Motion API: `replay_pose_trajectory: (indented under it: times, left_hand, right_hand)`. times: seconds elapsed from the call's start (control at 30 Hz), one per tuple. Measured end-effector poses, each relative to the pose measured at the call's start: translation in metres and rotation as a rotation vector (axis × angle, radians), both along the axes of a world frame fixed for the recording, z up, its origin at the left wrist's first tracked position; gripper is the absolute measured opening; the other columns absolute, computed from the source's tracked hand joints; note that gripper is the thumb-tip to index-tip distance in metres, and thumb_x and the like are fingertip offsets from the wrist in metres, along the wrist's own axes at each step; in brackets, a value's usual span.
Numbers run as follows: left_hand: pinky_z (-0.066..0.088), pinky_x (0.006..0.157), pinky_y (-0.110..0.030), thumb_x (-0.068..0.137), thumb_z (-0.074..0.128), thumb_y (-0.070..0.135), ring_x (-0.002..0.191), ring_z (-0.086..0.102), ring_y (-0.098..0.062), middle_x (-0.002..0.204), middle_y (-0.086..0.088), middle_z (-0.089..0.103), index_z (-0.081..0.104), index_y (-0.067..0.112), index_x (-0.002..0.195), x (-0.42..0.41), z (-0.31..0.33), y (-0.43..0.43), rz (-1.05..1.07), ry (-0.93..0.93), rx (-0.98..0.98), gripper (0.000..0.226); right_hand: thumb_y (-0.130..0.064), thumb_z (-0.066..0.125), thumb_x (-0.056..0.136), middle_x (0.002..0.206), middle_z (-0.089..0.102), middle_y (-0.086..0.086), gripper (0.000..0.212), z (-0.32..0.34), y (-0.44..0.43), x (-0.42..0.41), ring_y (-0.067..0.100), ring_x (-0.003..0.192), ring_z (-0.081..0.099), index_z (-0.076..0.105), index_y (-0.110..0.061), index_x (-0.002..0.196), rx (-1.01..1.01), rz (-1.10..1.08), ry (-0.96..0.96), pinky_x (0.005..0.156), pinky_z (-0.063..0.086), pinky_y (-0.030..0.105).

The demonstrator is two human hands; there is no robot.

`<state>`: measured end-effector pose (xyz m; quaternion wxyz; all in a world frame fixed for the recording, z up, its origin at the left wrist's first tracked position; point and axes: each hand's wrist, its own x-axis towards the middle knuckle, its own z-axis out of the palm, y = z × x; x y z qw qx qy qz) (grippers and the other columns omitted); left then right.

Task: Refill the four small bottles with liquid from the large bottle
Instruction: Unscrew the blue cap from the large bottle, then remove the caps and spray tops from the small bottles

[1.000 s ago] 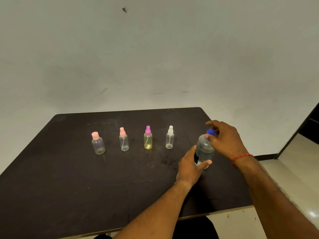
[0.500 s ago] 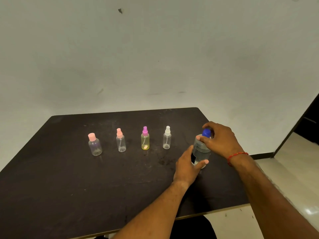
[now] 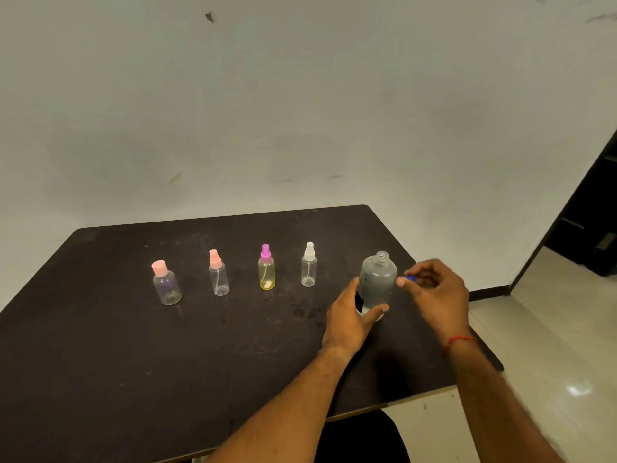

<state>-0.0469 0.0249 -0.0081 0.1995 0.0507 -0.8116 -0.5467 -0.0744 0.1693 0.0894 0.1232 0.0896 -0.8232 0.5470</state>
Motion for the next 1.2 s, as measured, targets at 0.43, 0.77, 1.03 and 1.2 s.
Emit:
replay_pose_trajectory:
  times: [0.43, 0.77, 1.03, 1.2]
  left_hand:
    - [0.042, 0.113, -0.029, 0.090, 0.073, 0.045, 0.139, 0.046, -0.007, 0.151, 0.007, 0.050, 0.040, 0.026, 0.153, 0.015, -0.006, -0.011, 0.061, -0.059, -0.030, 0.074]
    - [0.042, 0.111, -0.024, 0.091, 0.072, 0.045, 0.135, 0.048, -0.004, 0.150, 0.007, 0.052, 0.047, 0.025, 0.148, 0.044, -0.012, -0.040, 0.124, -0.015, -0.034, 0.066]
    - [0.041, 0.098, -0.013, 0.093, 0.071, 0.040, 0.125, 0.053, -0.001, 0.137, 0.012, 0.058, 0.055, 0.028, 0.141, 0.059, -0.012, -0.080, 0.201, 0.026, -0.051, 0.052]
    - [0.047, 0.096, -0.021, 0.093, 0.072, 0.036, 0.120, 0.060, -0.006, 0.130, 0.008, 0.064, 0.062, 0.021, 0.133, 0.056, -0.014, -0.102, 0.269, 0.028, -0.059, 0.044]
  right_hand:
    - [0.002, 0.077, 0.076, 0.099, 0.065, -0.003, 0.045, -0.073, 0.006, 0.038, 0.011, 0.094, 0.064, 0.057, -0.020, 0.110, 0.048, 0.010, -0.268, 0.089, 0.056, 0.032]
    - [0.002, 0.077, 0.075, 0.110, 0.062, -0.001, 0.051, -0.084, 0.007, 0.042, 0.013, 0.100, 0.061, 0.055, -0.020, 0.116, 0.136, 0.055, -0.227, 0.095, 0.054, 0.036]
    - [0.001, 0.078, 0.075, 0.106, 0.062, 0.004, 0.043, -0.083, 0.003, 0.056, 0.017, 0.093, 0.061, 0.061, -0.011, 0.113, 0.167, -0.039, 0.096, 0.078, 0.053, 0.026]
    - [-0.006, 0.077, 0.078, 0.092, 0.060, -0.007, 0.029, -0.074, -0.024, 0.069, 0.005, 0.081, 0.059, 0.065, -0.016, 0.102, 0.188, 0.091, 0.279, 0.072, 0.053, 0.015]
